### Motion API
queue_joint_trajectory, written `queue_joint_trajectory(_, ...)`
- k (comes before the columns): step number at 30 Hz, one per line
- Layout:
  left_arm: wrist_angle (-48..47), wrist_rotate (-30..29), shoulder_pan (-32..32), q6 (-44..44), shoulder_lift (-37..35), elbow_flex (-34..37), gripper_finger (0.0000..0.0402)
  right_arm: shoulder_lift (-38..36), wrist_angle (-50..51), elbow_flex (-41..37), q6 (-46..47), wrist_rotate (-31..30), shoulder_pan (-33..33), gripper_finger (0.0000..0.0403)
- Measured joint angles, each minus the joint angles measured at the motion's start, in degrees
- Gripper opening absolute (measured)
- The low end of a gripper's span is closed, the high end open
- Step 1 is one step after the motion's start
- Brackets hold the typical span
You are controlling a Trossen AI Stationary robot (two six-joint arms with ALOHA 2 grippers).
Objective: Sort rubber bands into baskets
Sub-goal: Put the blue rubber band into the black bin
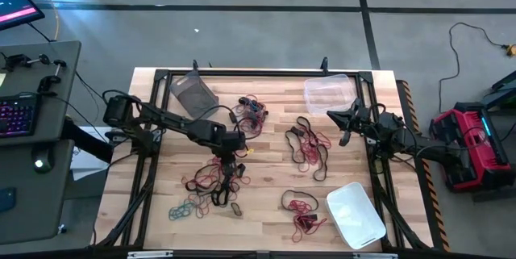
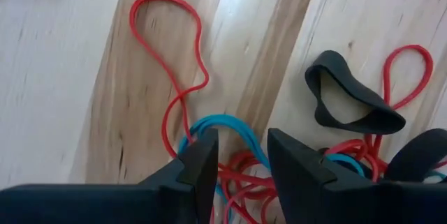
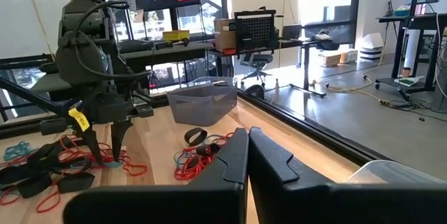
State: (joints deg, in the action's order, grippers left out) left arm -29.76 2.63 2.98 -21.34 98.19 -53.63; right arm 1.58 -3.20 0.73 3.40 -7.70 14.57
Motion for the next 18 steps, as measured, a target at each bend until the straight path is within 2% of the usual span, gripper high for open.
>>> queue_joint_trajectory(9, 0.11, -1.39, -0.56, 1.01, 1.88, -0.11, 0.0112, -0.02, -0.02, 0.02, -0.83, -0.02, 0.0, 0.0)
queue_joint_trajectory(12, -0.17, -1.62, -0.86, 3.17, 1.94, -0.21, 0.0084, -0.02, -0.03, 0.01, -0.84, -0.02, 0.01, 0.0)
queue_joint_trajectory(16, -1.19, -2.55, -0.94, 7.06, 2.14, -1.43, 0.0018, -0.02, -0.04, 0.0, -0.85, -0.04, 0.0, 0.0)
queue_joint_trajectory(18, -1.0, -2.71, -0.98, 8.36, 1.71, -2.4, 0.0008, -0.01, -0.04, 0.0, -0.85, -0.04, 0.0, 0.0)
